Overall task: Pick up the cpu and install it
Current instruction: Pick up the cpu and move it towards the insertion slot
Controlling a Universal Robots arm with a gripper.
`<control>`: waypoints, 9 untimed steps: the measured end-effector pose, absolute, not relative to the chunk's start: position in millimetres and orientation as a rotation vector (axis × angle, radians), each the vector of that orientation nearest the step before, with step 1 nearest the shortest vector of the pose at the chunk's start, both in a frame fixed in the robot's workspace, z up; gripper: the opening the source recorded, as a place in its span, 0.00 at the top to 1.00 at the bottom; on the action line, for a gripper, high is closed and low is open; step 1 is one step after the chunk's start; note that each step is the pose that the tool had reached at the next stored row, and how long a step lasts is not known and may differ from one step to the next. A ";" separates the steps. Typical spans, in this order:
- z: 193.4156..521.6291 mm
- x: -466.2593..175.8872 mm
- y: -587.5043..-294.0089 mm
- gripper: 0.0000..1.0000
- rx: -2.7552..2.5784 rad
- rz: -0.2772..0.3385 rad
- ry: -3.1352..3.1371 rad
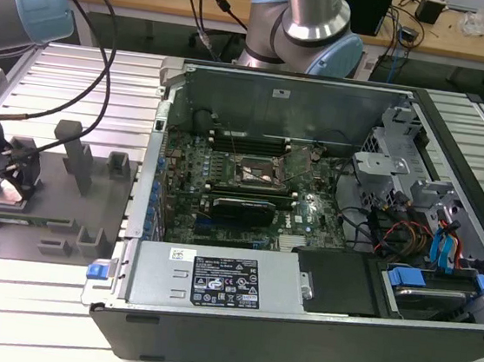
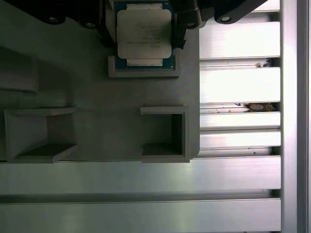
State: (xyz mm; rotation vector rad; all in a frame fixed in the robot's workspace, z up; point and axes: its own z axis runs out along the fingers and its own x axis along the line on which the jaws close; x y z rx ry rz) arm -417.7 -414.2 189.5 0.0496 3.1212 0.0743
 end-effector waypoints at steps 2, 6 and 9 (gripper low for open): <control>189.5 -417.7 -414.2 0.45 0.050 0.074 3.121; 189.4 -417.7 -414.2 0.45 0.049 0.074 3.121; 189.4 -417.7 -414.2 0.45 0.049 0.074 3.121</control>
